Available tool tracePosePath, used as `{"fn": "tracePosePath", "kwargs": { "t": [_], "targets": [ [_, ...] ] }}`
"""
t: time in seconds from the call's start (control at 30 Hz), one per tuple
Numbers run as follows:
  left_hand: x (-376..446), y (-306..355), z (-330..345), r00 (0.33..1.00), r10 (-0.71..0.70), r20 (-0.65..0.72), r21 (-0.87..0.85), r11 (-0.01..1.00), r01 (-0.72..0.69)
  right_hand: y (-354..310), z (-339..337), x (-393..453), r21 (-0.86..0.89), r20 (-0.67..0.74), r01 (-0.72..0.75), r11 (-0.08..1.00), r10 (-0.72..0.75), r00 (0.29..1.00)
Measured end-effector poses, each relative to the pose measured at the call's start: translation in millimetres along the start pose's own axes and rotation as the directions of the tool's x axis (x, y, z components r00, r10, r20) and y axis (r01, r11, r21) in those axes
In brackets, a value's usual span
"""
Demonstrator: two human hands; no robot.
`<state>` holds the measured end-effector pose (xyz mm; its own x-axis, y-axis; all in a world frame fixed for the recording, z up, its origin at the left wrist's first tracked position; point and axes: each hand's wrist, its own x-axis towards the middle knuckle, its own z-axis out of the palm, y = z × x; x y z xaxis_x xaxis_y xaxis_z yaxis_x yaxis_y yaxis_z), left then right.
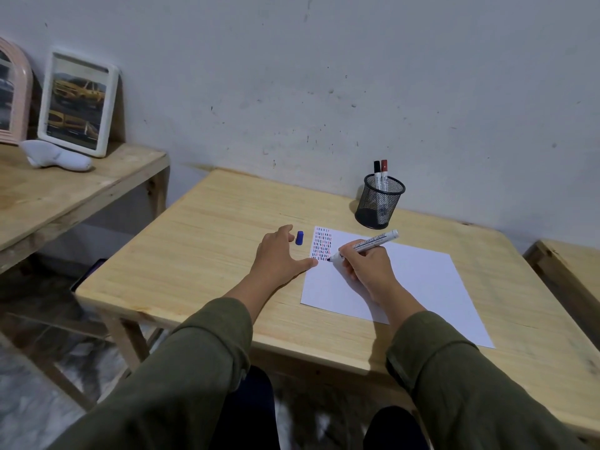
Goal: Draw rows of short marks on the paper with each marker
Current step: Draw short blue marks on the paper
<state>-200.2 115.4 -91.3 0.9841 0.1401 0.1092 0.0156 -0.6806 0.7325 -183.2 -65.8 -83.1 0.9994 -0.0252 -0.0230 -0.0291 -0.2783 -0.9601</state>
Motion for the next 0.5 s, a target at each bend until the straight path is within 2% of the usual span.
{"fn": "tracePosePath", "kwargs": {
  "t": [0.17,0.27,0.4,0.5],
  "targets": [
    [0,-1,1,1.0,0.001,0.004,0.005,1.0,-0.001,-1,1,-2,0.025,0.002,-0.011,1.0,0.011,1.0],
    [2,-1,1,1.0,0.001,0.007,-0.001,1.0,-0.001,-5,-1,-5,0.116,-0.006,-0.009,0.993,0.01,1.0],
    [9,0,-1,1.0,0.029,0.002,-0.072,0.997,-0.029,-15,-1,-8,0.327,0.012,-0.05,0.944,0.049,0.999],
    [15,5,0,1.0,0.009,-0.013,-0.044,0.999,-0.01,-20,-1,-5,0.376,0.01,-0.065,0.925,0.066,0.998]
  ]
}}
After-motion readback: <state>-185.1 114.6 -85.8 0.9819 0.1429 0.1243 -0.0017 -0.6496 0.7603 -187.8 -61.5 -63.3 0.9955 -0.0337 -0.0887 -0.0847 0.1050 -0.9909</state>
